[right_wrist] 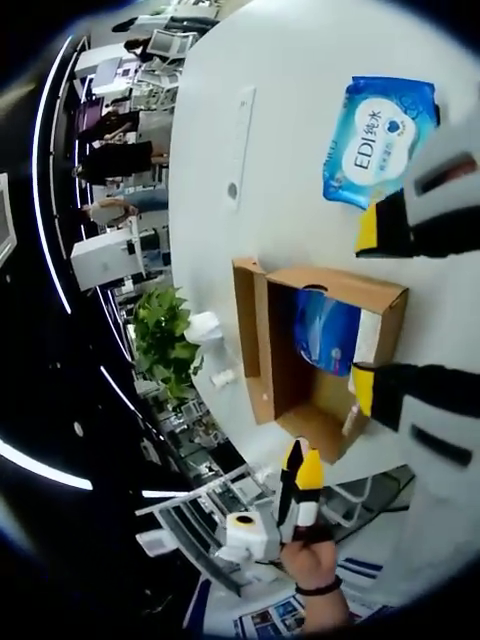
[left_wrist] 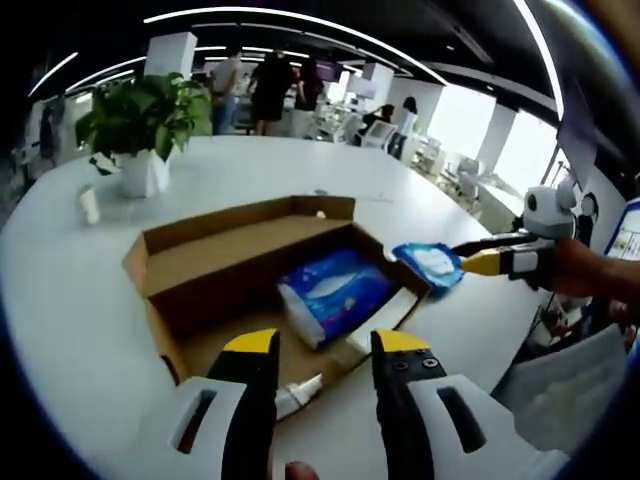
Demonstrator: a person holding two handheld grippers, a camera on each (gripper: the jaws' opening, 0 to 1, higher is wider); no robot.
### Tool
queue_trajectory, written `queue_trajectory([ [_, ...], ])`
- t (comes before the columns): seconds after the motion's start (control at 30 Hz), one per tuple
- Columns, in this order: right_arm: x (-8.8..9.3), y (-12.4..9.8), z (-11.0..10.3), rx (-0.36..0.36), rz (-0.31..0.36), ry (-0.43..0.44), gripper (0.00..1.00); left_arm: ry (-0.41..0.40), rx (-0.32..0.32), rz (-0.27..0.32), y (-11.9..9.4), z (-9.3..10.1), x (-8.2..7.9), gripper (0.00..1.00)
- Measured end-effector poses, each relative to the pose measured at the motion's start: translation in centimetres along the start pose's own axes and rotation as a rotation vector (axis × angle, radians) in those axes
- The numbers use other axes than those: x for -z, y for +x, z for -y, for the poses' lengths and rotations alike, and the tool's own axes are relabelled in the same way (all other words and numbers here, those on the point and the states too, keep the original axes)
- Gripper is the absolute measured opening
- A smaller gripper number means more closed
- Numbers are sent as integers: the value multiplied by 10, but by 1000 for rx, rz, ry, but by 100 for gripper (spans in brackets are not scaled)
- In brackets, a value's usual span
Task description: Operate the shoe box by opening the lid, removing the specified soft item, and placing it in the target area until the item is outside and the box remains undamaged.
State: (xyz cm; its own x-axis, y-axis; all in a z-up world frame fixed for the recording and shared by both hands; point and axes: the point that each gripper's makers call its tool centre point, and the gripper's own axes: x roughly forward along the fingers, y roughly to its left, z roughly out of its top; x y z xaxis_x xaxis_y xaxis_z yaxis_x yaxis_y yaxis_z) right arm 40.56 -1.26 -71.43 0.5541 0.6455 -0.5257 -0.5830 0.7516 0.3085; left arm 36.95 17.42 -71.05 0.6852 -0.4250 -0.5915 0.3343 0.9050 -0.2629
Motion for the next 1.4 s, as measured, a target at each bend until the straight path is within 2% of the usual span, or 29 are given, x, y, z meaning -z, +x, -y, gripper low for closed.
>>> queue_trajectory([
  [0.37, -10, 21, -16, -43, -29, -48, 40, -31, -14, 2, -8, -12, 10, 38],
  [0.73, -13, 51, -29, -97, -95, -117, 47, -33, -15, 3, -10, -19, 7, 41],
  [0.83, -9, 61, -32, -127, -131, -123, 52, -42, -7, 1, -7, -18, 10, 42],
  [1.13, -16, 81, -37, -152, -179, -228, 53, -55, 15, 8, -3, -8, 10, 45],
  [1.3, -14, 91, -41, -174, -241, -344, 53, -57, 18, 5, -2, -6, 12, 45],
  [1.4, -15, 96, -42, -180, -250, -356, 53, -64, 18, 5, -2, -6, 14, 45],
])
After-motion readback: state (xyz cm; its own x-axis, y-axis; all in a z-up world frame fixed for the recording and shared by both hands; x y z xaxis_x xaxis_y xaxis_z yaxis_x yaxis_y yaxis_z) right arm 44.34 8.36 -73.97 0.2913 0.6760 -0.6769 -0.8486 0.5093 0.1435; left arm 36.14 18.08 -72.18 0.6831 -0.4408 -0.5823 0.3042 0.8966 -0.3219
